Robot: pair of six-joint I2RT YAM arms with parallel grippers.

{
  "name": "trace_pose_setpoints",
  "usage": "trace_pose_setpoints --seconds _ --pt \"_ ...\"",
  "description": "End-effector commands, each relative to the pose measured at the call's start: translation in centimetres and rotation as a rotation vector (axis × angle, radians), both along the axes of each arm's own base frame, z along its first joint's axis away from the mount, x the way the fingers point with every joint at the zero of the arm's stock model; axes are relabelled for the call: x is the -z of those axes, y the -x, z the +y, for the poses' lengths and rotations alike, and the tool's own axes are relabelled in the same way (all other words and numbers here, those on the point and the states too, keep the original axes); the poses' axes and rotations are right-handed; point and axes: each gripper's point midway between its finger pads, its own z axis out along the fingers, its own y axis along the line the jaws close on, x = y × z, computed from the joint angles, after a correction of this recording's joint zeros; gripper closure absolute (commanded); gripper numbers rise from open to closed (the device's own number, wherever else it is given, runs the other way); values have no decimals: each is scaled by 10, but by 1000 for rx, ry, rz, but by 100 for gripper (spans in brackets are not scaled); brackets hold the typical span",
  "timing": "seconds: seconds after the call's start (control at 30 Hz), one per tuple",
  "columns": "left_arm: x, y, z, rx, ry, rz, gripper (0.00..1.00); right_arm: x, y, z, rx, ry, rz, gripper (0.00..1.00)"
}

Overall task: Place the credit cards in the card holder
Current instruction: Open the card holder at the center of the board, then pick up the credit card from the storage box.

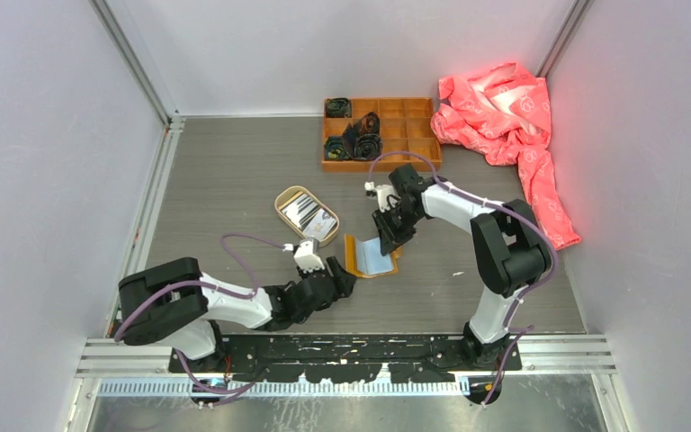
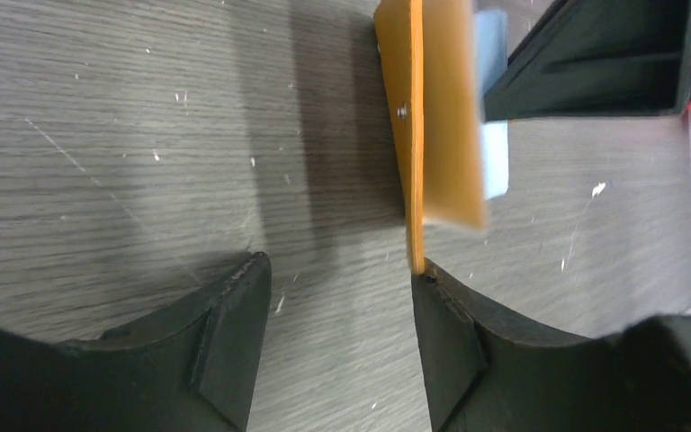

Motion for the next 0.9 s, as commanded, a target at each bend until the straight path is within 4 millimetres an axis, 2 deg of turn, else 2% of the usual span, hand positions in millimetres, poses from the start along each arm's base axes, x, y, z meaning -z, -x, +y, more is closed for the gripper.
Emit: trace_pose_setpoints --seconds 0.0,0.13,0.23,0.3,0.47,0.57,0.7,0.8,0.83,0.87 --pt "-15 11 -3 198 -7 -93 40 -35 -24 -2 -41 41 -206 68" --pt "-38 18 -2 277 54 -149 41 -57 -29 -5 -65 40 -311 59" --pt "-53 26 3 326 73 -187 41 -73 -25 0 -110 -21 -368 58" --pt "-61 29 9 342 70 -203 41 -76 -19 6 -129 -63 -358 59" --pt "-73 31 38 333 -10 -235 41 -63 -9 17 -133 -108 -235 66" --pt "-94 31 61 303 -29 -279 39 -72 -6 23 -153 -151 -229 67" --pt "-118 26 93 257 -84 -321 31 -108 -4 24 -212 -206 -365 67" --pt "-137 18 116 201 -125 -342 26 -146 -5 22 -259 -239 -533 62" --pt "-146 14 121 185 -134 -352 25 -158 -7 21 -276 -247 -595 55" --pt "-152 8 126 171 -153 -361 23 -176 -10 21 -293 -264 -680 43"
